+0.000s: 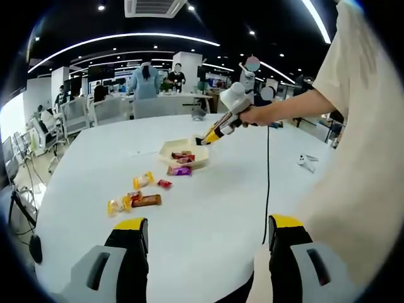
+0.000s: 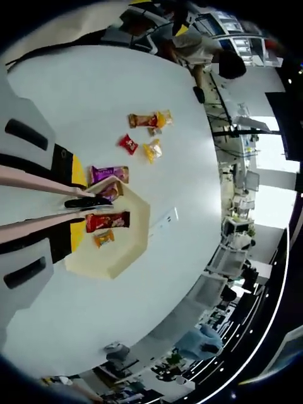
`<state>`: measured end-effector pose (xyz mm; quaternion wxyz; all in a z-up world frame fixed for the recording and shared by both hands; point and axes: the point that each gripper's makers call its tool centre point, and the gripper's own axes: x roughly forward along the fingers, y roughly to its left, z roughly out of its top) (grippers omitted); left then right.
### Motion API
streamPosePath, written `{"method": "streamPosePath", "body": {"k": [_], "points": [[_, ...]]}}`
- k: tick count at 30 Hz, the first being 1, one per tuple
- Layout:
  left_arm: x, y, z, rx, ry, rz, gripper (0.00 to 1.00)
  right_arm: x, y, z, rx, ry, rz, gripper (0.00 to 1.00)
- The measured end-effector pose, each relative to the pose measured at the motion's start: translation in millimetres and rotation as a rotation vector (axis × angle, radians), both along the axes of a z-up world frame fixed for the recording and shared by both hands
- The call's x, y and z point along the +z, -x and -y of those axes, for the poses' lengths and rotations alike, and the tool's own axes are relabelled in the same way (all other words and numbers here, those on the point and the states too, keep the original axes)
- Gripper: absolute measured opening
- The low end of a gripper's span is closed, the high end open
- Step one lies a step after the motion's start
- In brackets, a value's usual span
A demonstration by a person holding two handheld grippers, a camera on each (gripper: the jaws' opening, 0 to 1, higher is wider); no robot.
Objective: Place the target food into the container with the food tongs after gripping and lifting it, then release it inside without dropping or visibly crushing the food.
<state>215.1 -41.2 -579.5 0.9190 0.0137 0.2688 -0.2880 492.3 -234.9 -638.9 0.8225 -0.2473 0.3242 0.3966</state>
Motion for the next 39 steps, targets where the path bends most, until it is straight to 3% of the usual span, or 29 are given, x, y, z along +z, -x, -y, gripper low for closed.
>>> {"method": "streamPosePath", "body": {"k": [19,33,39], "points": [[0.9,0.9,-0.6,0.003,-0.003,-0.001,0.77,22.0,-43.3,6.5,-0.036,-0.017,0.058,0.17],[0.9,-2.9,0.3,0.001,0.001,0.0,0.77,23.6,-38.0,1.0,-0.022,-0.033,0.074,0.21],[-0.6,-3.5,0.4,-0.001,0.005,-0.003,0.77,24.5,-28.7,-10.1,-0.021,-0.081,0.067,0.24]]}}
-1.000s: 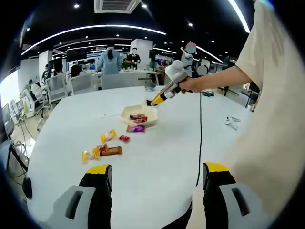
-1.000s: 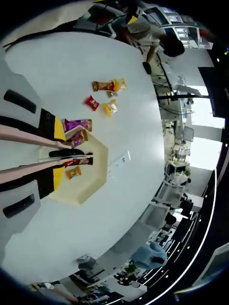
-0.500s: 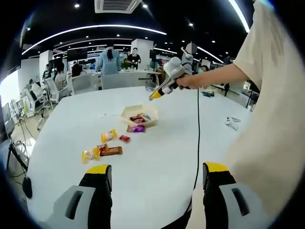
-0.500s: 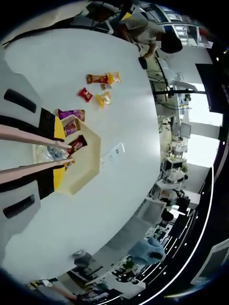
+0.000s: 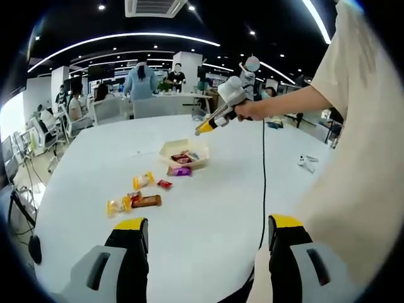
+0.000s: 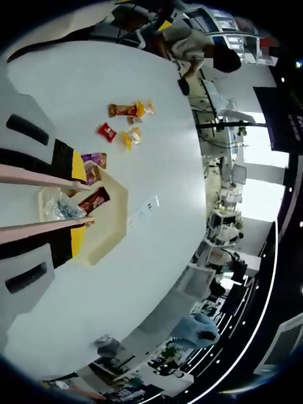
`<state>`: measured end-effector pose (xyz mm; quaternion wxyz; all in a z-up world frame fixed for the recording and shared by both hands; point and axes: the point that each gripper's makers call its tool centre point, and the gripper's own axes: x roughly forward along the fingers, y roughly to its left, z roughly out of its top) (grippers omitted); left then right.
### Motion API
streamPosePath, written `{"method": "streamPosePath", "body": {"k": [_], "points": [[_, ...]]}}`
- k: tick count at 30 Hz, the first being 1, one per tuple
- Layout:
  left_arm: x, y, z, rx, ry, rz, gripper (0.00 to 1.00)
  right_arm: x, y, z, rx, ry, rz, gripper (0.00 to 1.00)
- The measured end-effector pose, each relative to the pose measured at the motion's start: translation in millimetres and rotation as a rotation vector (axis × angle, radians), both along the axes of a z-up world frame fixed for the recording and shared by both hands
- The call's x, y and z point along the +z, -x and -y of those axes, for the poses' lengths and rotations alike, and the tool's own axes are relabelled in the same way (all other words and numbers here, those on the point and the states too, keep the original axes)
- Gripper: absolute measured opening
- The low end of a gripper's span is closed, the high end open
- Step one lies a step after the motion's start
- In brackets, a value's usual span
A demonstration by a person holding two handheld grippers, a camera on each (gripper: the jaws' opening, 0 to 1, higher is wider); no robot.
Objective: Place the target food into the container with the food tongs after gripping and lifting it, then release it inside without dropping or visibly crushing the food.
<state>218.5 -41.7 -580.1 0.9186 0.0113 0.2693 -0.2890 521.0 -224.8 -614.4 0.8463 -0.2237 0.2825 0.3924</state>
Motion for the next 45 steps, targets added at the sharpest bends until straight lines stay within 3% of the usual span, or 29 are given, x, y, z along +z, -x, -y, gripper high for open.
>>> {"method": "streamPosePath", "body": {"k": [7,23,33,45], "points": [[-0.7,1.3,-3.2,0.0,0.003,-0.001,0.77,-6.5,17.4,-23.9,0.053,-0.012,-0.005,0.25],[-1.2,11.4,-24.0,0.02,0.014,0.005,0.77,-7.7,51.1,-103.6,0.179,-0.033,0.003,0.27],[1.9,16.3,-47.7,0.057,0.011,0.018,0.76,-10.1,59.2,-131.9,0.228,-0.019,0.0,0.27],[-0.1,24.2,-61.4,0.101,0.029,0.016,0.75,-24.0,70.9,-159.5,0.272,-0.008,-0.029,0.27]]}}
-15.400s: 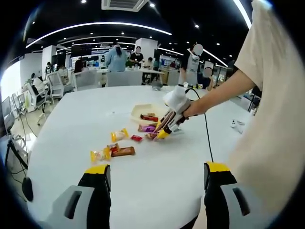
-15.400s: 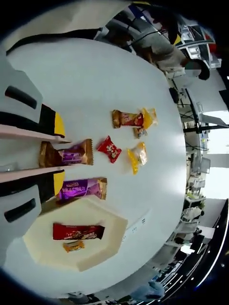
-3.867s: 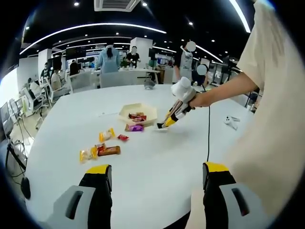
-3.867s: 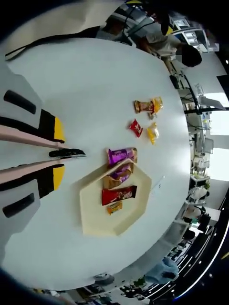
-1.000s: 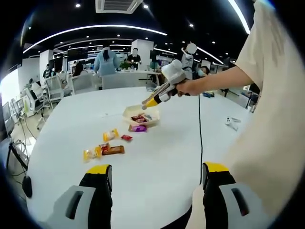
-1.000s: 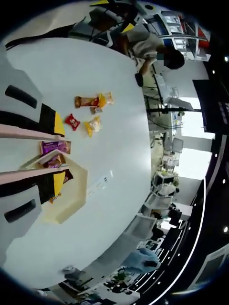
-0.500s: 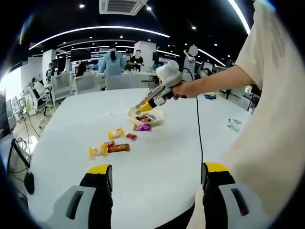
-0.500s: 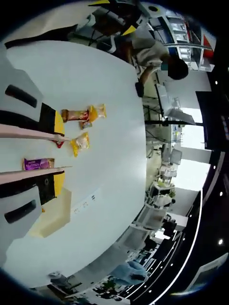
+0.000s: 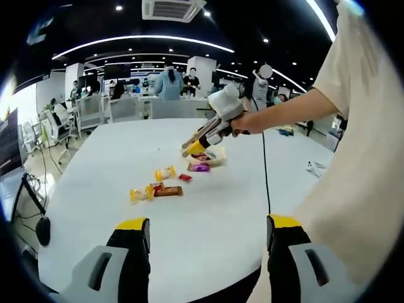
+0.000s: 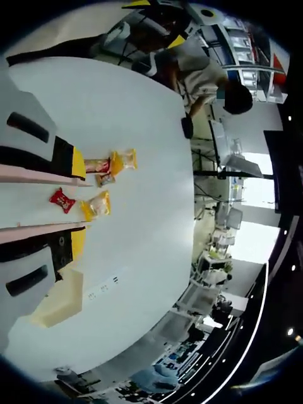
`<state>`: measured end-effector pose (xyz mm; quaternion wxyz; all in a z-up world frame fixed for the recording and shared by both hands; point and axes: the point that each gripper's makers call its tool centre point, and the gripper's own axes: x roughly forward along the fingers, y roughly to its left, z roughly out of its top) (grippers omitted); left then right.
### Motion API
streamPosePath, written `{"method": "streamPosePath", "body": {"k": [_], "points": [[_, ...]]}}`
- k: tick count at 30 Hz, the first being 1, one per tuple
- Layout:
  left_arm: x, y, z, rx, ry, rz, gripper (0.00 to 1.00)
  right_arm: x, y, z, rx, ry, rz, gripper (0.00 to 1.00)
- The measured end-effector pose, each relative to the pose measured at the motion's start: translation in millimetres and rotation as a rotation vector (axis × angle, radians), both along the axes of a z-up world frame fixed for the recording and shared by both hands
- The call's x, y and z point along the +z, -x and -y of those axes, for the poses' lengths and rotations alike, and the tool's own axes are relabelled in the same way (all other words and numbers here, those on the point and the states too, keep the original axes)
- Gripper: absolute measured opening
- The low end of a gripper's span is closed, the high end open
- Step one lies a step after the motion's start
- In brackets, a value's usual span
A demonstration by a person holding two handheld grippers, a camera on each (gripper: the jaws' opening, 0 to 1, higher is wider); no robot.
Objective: Place the target food into the container with the food tongs after gripping and lifting it, then release it inside without dropping or visibly crushing the food.
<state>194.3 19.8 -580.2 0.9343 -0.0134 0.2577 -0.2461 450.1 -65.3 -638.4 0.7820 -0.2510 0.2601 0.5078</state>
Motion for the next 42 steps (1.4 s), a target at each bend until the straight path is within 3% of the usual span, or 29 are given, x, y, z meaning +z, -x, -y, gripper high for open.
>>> {"method": "streamPosePath", "body": {"k": [22,42], "points": [[-5.0,4.3,-27.4,0.058,0.011,-0.02,0.75,-30.9,16.9,-37.3,0.072,0.039,-0.066,0.27],[-12.3,11.4,-45.8,0.095,0.02,-0.044,0.75,-42.3,28.6,-66.4,0.091,0.013,-0.094,0.28]]}}
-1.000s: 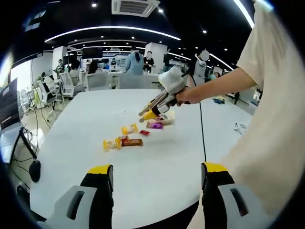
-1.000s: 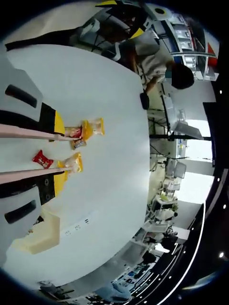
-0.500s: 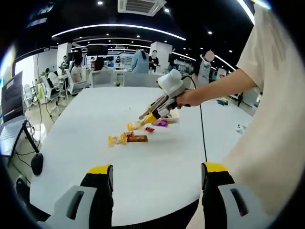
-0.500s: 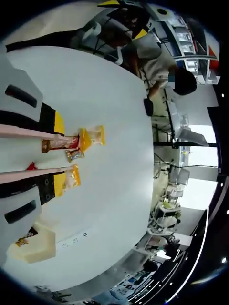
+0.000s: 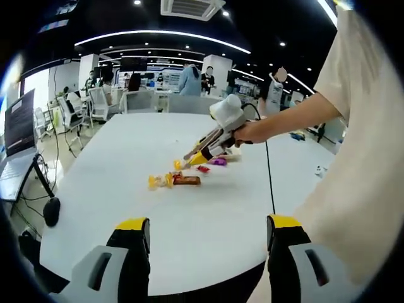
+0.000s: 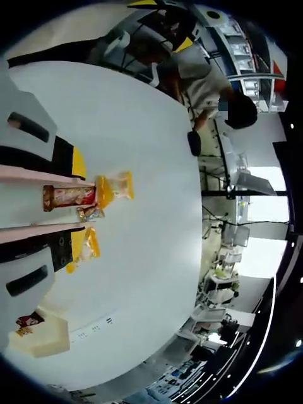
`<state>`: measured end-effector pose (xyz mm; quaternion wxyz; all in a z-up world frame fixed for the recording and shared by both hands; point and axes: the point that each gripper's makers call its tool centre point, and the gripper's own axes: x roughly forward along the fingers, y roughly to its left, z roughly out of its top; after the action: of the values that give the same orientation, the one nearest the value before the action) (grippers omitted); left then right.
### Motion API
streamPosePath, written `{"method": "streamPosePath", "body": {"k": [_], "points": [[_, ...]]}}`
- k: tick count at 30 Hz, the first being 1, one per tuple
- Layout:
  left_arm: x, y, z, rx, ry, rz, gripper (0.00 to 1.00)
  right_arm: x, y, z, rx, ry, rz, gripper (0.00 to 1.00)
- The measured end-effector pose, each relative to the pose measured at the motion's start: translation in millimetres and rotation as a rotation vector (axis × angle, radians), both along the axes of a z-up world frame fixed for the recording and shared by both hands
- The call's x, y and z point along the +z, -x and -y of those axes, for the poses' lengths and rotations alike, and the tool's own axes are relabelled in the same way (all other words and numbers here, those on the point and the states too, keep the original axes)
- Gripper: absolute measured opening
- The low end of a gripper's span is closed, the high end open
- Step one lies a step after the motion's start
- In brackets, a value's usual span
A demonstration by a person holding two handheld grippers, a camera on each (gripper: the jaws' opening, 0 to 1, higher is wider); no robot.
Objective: Place the target food into the container with the food tongs after gripping and lifting it, then release it inside without dropping or visibly crushing the food.
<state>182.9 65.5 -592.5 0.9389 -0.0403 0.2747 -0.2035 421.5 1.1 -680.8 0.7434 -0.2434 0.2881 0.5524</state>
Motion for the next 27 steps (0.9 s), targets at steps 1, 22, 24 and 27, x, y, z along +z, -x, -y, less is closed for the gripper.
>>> {"method": "streamPosePath", "body": {"k": [1,22,24,27], "points": [[-1.7,1.4,-0.8,0.003,0.0,-0.005,0.75,-0.4,0.9,-2.6,0.0,-0.005,-0.005,0.28],[-3.8,-3.7,-5.1,0.001,0.003,-0.017,0.75,-13.5,2.8,-1.5,-0.018,0.03,-0.052,0.24],[-3.9,-3.8,-5.2,0.001,0.003,-0.018,0.75,-14.0,1.9,-0.5,-0.024,0.034,-0.052,0.23],[-4.4,-3.8,-5.0,0.001,0.005,-0.019,0.75,-15.6,3.1,0.2,-0.026,0.039,-0.07,0.24]]}}
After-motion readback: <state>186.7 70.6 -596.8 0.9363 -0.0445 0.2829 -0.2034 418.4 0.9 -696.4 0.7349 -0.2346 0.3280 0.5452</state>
